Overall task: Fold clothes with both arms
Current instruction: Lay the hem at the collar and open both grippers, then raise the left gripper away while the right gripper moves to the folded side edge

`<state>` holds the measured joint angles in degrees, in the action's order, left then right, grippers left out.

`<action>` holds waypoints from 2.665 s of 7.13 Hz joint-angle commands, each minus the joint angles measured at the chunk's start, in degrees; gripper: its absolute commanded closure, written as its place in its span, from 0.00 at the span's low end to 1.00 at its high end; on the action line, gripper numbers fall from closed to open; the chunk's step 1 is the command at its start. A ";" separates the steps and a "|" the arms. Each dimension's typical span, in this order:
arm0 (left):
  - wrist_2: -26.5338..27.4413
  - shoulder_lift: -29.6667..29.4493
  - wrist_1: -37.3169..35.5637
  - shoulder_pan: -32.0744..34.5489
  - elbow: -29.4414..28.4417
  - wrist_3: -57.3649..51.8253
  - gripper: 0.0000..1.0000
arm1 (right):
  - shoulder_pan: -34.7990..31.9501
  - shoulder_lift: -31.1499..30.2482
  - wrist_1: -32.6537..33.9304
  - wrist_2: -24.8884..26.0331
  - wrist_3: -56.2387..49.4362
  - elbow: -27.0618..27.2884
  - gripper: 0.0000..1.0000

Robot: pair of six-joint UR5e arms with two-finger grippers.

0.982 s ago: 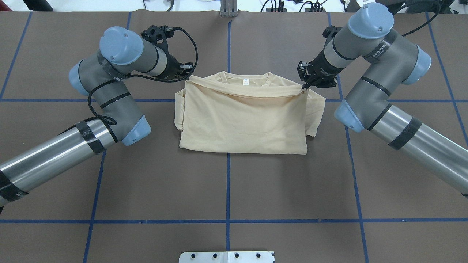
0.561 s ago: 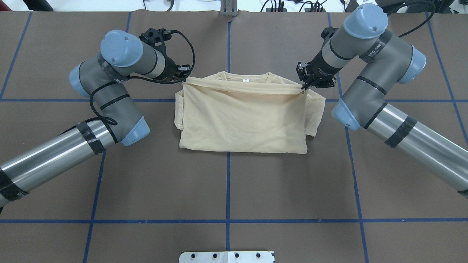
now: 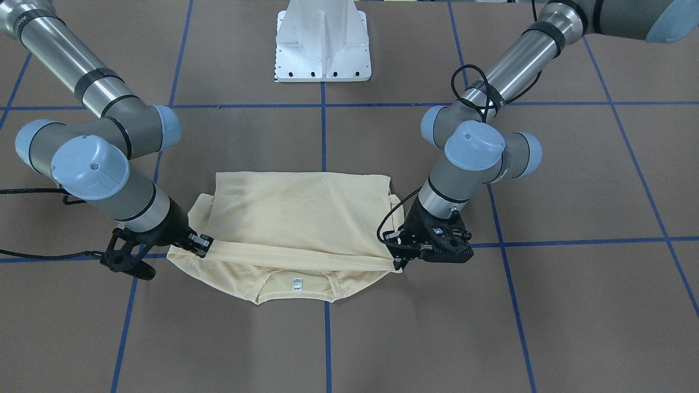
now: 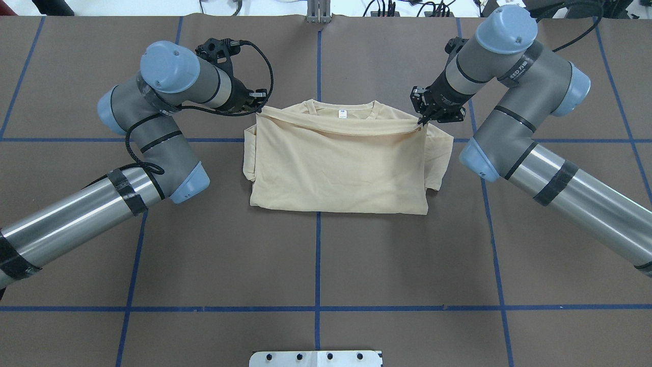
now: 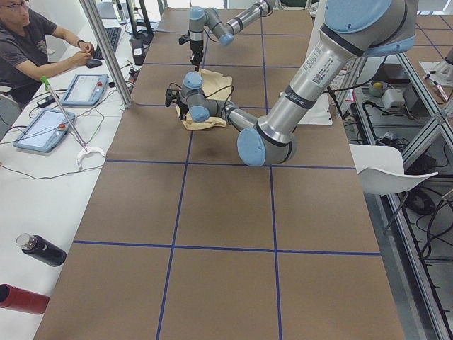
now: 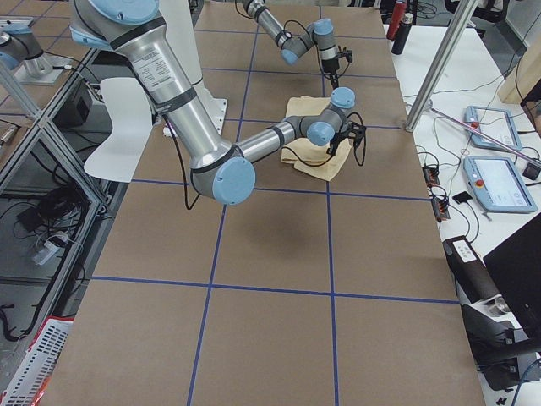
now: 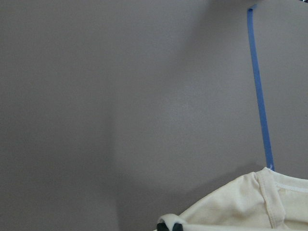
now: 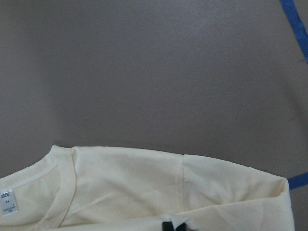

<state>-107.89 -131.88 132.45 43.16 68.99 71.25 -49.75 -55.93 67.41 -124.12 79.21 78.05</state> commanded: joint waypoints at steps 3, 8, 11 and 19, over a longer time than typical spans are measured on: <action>0.05 0.31 2.72 0.08 0.17 -0.15 0.01 | -0.70 -0.14 0.00 0.02 -0.89 0.00 0.00; -0.13 7.69 -0.07 1.49 13.52 -0.15 0.01 | 4.28 -10.56 -0.09 0.36 2.12 15.52 0.00; 0.22 7.95 -2.20 1.41 16.61 0.03 0.01 | 13.24 -14.38 0.52 7.46 12.17 19.87 0.00; 0.23 8.30 -2.46 1.32 16.70 -0.15 0.01 | 17.05 -15.26 4.30 10.74 12.81 21.00 0.60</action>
<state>-107.67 -123.68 129.99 44.50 85.71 71.14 -32.71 -71.15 70.30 -113.33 92.02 98.12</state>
